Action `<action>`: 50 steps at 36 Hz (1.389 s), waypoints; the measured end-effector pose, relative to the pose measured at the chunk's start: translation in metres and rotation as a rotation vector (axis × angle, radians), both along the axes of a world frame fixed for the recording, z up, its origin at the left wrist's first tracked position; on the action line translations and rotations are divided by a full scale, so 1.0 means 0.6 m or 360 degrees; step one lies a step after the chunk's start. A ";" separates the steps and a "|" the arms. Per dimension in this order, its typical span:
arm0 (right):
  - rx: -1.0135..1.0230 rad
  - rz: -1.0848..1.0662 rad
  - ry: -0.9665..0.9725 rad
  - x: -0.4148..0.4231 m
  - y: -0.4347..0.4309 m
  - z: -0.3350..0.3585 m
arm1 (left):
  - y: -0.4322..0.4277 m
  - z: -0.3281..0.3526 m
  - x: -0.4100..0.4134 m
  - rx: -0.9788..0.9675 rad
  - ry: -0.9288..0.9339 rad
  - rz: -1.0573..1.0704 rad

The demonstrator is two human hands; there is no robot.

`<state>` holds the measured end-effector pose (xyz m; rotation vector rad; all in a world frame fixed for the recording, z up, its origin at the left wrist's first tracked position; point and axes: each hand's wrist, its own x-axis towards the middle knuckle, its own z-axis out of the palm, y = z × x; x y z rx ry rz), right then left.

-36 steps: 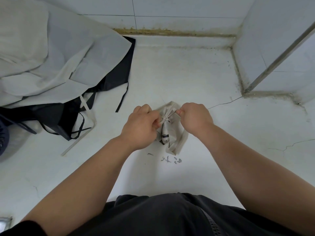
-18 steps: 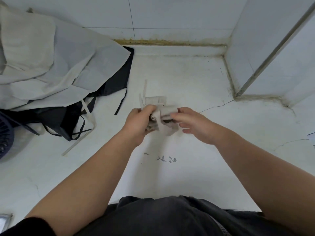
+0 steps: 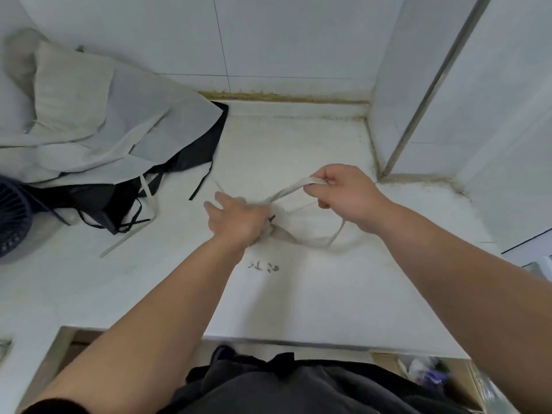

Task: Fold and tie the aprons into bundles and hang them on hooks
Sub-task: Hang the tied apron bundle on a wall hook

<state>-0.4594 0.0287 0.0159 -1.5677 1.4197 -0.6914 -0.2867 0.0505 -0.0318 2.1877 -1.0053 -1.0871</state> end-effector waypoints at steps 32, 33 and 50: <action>-0.0029 -0.0794 -0.0608 0.035 0.149 0.143 | 0.136 0.159 0.049 -0.0769 0.0656 -0.0645; -0.0063 -0.0778 -0.0571 0.032 0.155 0.147 | 0.138 0.161 0.049 -0.0774 0.0718 -0.0583; 0.0106 -0.0837 -0.0869 -0.166 0.275 0.194 | 0.140 0.224 -0.093 -0.0703 0.1362 -0.0714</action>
